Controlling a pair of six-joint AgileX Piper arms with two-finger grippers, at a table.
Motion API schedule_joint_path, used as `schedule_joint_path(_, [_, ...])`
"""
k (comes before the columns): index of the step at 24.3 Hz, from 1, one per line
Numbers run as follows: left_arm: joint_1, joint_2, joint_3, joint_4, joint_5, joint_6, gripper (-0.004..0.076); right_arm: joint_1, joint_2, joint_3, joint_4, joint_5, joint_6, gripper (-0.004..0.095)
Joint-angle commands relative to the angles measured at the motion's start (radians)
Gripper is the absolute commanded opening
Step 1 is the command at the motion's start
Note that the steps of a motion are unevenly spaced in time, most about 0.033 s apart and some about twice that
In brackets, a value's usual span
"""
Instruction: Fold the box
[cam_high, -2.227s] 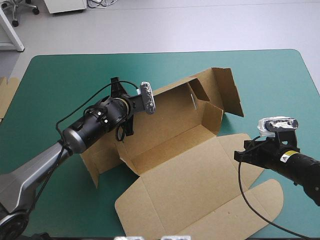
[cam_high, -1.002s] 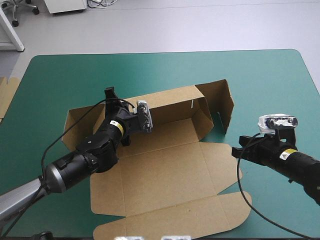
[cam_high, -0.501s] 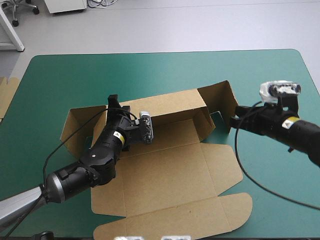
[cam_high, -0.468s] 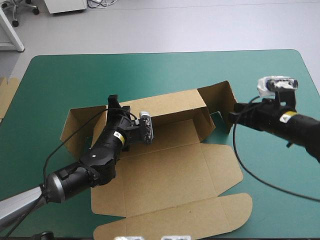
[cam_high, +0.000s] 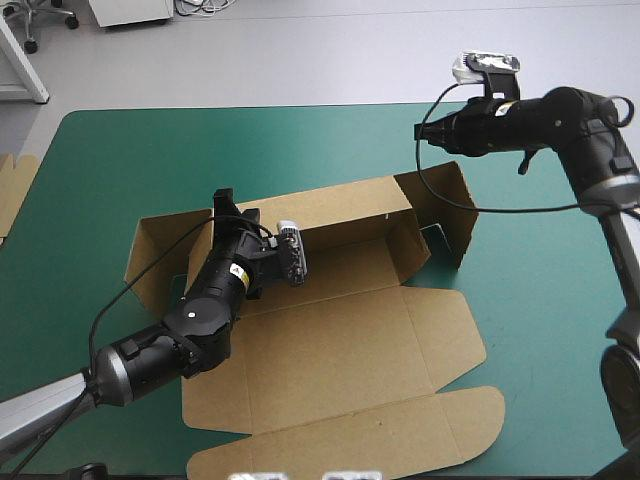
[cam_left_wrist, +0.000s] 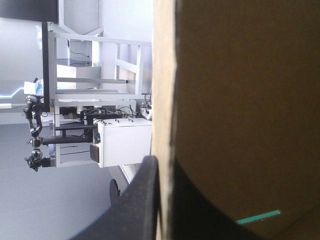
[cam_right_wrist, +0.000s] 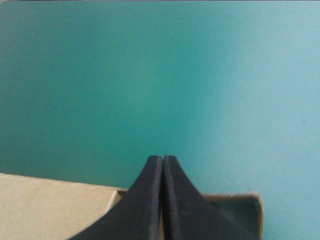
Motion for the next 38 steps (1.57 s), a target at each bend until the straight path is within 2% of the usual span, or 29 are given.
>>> schedule_joint_path(1, [-0.007,-0.022,-0.022,0.110,0.022,-0.101,-0.0010,-0.004,0.060,-0.134,-0.027,0.029,0.016,-0.0017])
schedule_joint_path(8, [0.000,0.000,-0.022,0.166,0.036,-0.176,-0.0010,-0.006,0.135,-0.162,-0.058,0.086,0.016,-0.0017])
schedule_joint_path(11, [0.059,0.030,-0.022,0.166,0.017,-0.195,-0.0010,-0.019,0.135,-0.162,-0.098,0.180,0.044,-0.0017])
schedule_joint_path(16, [0.094,0.028,-0.022,0.164,0.000,-0.219,-0.0010,-0.054,0.126,-0.156,-0.052,0.283,0.030,-0.0017])
schedule_joint_path(19, [0.094,0.028,-0.022,0.164,-0.013,-0.219,-0.0010,-0.054,0.125,-0.156,0.030,0.302,-0.015,-0.0017])
schedule_joint_path(26, [0.094,0.030,-0.022,0.164,-0.031,-0.235,-0.0010,-0.054,0.096,-0.052,0.024,0.297,-0.040,-0.0017])
schedule_joint_path(28, [0.094,0.030,-0.022,0.164,-0.035,-0.235,-0.0010,-0.054,0.069,0.014,0.031,0.262,-0.060,-0.0017])
schedule_joint_path(38, [0.094,0.030,-0.022,0.159,-0.035,-0.242,-0.0010,-0.054,-0.045,0.246,0.181,0.158,-0.276,-0.0017])
